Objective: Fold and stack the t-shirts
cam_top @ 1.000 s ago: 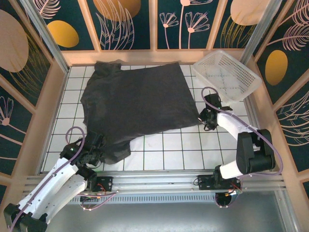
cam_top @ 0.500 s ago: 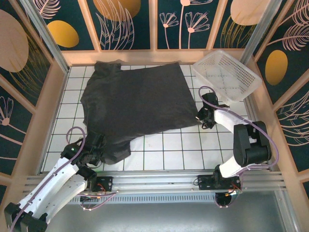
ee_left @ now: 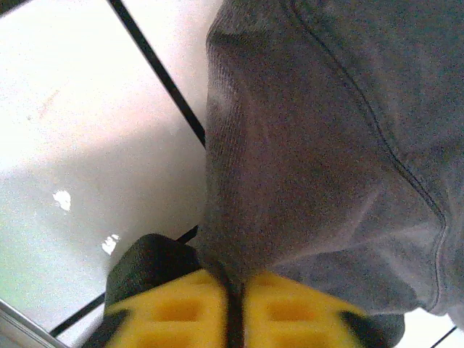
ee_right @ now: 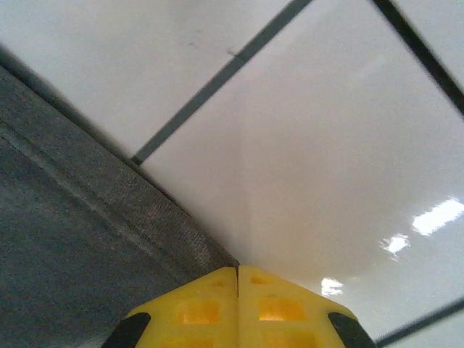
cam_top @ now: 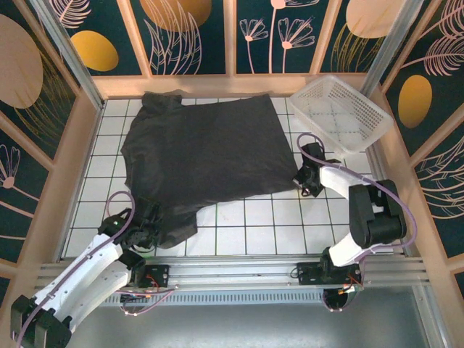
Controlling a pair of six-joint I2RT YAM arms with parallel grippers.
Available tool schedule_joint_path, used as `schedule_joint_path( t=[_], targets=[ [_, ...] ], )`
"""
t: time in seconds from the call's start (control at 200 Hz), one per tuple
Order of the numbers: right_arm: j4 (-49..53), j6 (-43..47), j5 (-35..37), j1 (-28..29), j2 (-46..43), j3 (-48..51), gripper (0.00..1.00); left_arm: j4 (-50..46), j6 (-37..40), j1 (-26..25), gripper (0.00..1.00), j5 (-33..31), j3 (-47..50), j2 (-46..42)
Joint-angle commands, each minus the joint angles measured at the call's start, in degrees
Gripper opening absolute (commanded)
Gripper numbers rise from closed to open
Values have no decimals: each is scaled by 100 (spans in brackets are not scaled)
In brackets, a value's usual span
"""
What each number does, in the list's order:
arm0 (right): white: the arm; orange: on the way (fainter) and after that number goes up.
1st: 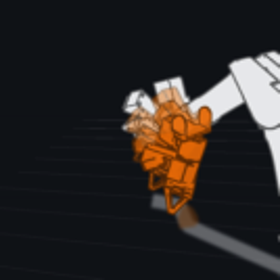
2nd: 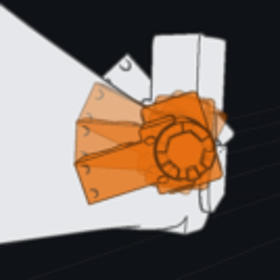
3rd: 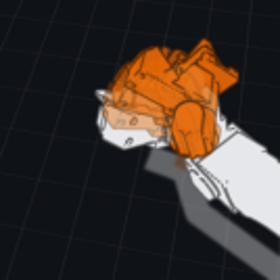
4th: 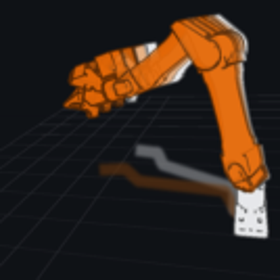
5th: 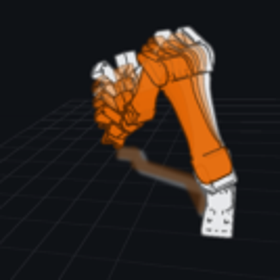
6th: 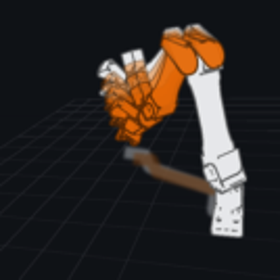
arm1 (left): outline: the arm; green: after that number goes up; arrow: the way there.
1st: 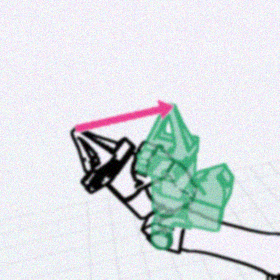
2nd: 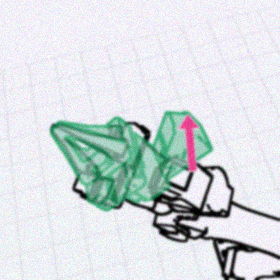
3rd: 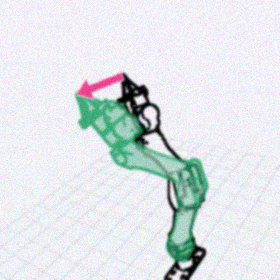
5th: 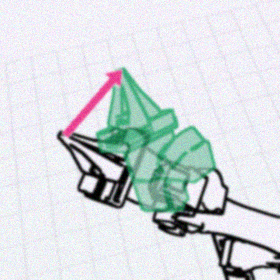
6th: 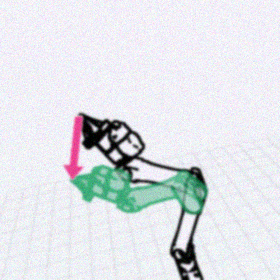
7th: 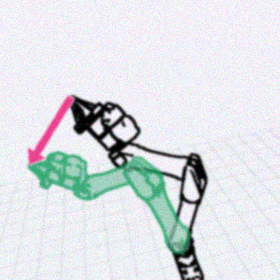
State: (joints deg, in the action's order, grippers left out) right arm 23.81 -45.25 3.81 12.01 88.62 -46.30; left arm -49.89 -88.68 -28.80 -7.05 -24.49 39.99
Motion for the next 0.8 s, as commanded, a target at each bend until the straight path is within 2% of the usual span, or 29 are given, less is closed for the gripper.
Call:
schedule_joint_path(
  t=[0.0, 0.03, 0.08, 0.26, 0.385, 0.45, 0.616, 0.736, 0.796],
  targets=[
    [395, 65, 418, -83, -388, 122, 0, 116, 239, -3, 41, 125, 21, 59],
    [411, 136, 410, -129, -376, 122, 0, 56, 267, -3, 48, 117, -9, 76],
    [424, 245, 394, -204, -331, 111, 0, -253, 335, -3, 52, 66, -69, 88],
    [380, 557, 349, -381, -43, -106, 0, -855, 505, -3, 51, 62, -240, -12],
    [391, 689, 328, -392, 190, -340, 0, -1034, 693, -3, 45, 291, -284, -52],
    [377, 719, 289, -387, 257, -413, 0, -874, 915, -3, 45, 529, -223, -23],
    [354, 720, 194, -385, 336, -467, 0, 323, 1402, -1, 47, 1574, 210, 457],
    [369, 723, 190, -392, 342, -467, 0, 677, 1553, -3, 40, 1825, 445, 866],
    [374, 722, 181, -392, 341, -476, 0, 818, 1656, -3, 33, 1816, 504, 1038]
  ],
)
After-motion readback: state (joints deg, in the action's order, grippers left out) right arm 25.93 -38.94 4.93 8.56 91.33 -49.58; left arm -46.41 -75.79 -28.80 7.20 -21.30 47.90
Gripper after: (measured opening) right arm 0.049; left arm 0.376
